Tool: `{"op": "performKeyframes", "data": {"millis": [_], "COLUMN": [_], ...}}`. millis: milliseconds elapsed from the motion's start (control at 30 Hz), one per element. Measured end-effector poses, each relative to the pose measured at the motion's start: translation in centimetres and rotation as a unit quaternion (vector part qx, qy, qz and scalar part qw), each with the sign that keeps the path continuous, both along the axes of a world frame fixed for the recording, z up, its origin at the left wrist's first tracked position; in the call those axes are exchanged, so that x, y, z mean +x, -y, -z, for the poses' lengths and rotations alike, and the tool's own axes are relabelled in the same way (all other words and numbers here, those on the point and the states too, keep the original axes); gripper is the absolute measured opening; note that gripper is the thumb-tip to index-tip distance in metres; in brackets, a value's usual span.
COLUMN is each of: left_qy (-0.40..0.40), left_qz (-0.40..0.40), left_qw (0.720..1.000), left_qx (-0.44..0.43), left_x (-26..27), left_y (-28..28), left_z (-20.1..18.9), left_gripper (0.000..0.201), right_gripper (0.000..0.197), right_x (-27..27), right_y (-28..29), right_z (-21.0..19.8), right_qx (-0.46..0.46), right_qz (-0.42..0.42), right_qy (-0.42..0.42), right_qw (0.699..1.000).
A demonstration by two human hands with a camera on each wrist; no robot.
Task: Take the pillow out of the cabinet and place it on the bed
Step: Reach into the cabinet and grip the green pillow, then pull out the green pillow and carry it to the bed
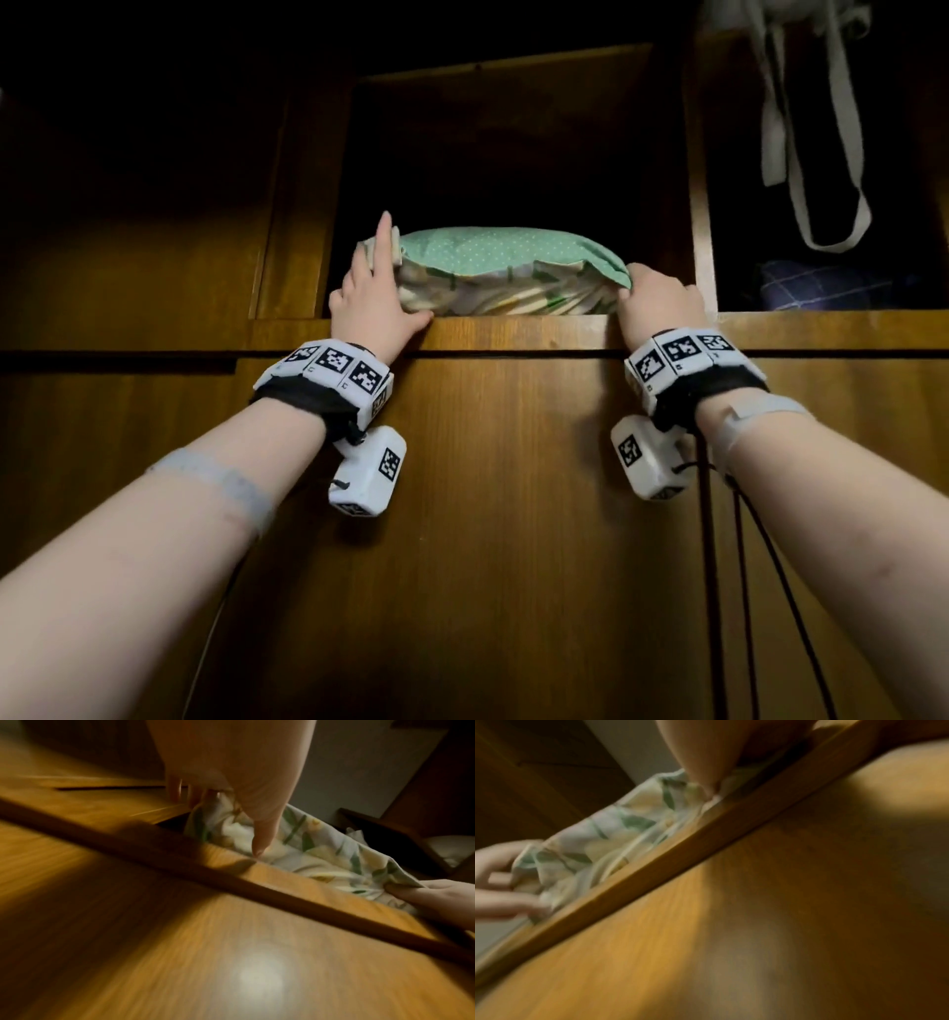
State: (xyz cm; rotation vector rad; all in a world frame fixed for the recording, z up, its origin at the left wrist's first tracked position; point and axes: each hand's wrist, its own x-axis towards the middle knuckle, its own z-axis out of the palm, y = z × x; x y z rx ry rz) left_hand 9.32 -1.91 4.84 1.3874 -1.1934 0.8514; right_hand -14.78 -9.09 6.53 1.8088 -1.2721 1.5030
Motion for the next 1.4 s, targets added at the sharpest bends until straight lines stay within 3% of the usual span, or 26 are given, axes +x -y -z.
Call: {"op": "performKeyframes", "data": {"millis": [233, 300, 433, 567, 733, 866, 1066, 1166, 1233, 1300, 1400], "left_qy": [-0.039, -0.046, -0.004, 0.022, -0.002, -0.028, 0.022, -0.011, -0.058, -0.154, -0.248], "left_qz": [-0.016, -0.030, -0.079, -0.107, -0.114, -0.124, -0.158, -0.111, -0.022, 0.118, 0.133], "left_qw": [0.999, 0.998, 0.995, 0.991, 0.985, 0.974, 0.954, 0.937, 0.908, 0.866, 0.870], "left_qx": [-0.013, 0.015, 0.059, 0.081, 0.129, 0.185, 0.254, 0.331, 0.415, 0.460, 0.406], "left_x": [-2.0, -1.8, -2.2, -4.0, -5.9, -7.9, -9.0, -8.4, -8.3, -9.1, -9.5], "left_y": [-1.3, -1.8, -3.1, -5.2, -8.0, -10.7, -15.2, -16.4, -17.3, -18.4, -18.1], "left_z": [-0.6, -0.4, 0.8, 2.3, 5.4, 9.6, 12.4, 11.8, 10.9, 10.0, 8.4], "left_gripper": [0.107, 0.096, 0.048, 0.033, 0.026, 0.028, 0.035, 0.053, 0.063, 0.084, 0.098], "right_gripper": [0.024, 0.030, 0.043, 0.046, 0.041, 0.047, 0.051, 0.054, 0.053, 0.053, 0.053], "right_x": [-1.7, -2.2, -3.0, -4.3, -5.9, -7.5, -9.1, -9.4, -9.4, -9.0, -8.4], "right_y": [-2.6, -3.1, -4.0, -5.2, -7.1, -9.0, -11.7, -13.3, -13.3, -12.1, -11.4], "right_z": [1.4, 1.9, 2.9, 4.3, 6.4, 9.2, 12.5, 11.4, 10.5, 10.1, 10.2], "right_qx": [-0.045, -0.035, -0.019, 0.000, 0.038, 0.063, 0.119, 0.149, 0.201, 0.283, 0.425], "right_qz": [-0.012, -0.029, -0.041, -0.053, -0.048, -0.036, -0.035, -0.035, -0.032, -0.036, -0.081], "right_qy": [-0.027, -0.020, -0.016, -0.034, -0.078, -0.137, -0.182, -0.186, -0.206, -0.253, -0.249], "right_qw": [0.999, 0.999, 0.999, 0.998, 0.995, 0.988, 0.976, 0.971, 0.957, 0.925, 0.866]}}
